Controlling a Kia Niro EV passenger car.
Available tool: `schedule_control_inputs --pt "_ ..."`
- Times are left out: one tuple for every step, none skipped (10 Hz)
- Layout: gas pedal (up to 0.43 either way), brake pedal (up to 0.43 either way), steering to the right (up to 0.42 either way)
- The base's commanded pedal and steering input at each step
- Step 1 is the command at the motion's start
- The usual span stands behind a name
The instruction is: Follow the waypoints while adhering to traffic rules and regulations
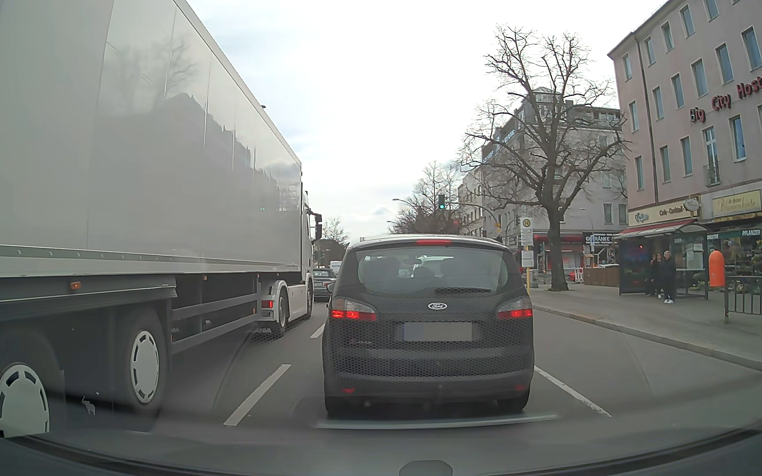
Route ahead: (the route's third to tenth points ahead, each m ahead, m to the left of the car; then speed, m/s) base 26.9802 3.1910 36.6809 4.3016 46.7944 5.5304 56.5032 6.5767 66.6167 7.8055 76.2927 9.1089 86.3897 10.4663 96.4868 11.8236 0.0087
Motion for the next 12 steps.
schedule_control_inputs --pt "0.0 0.0 -0.013" --pt "0.0 0.0 -0.013" --pt "0.0 0.0 -0.013" --pt "0.0 0.0 -0.013" --pt "0.0 0.0 -0.013" --pt "0.0 0.0 -0.013" --pt "0.0 0.0 -0.013" --pt "0.0 0.0 -0.013" --pt "0.0 0.0 -0.013" --pt "0.0 0.0 -0.013" --pt "0.0 0.03 -0.013" --pt "0.0 0.098 -0.013"
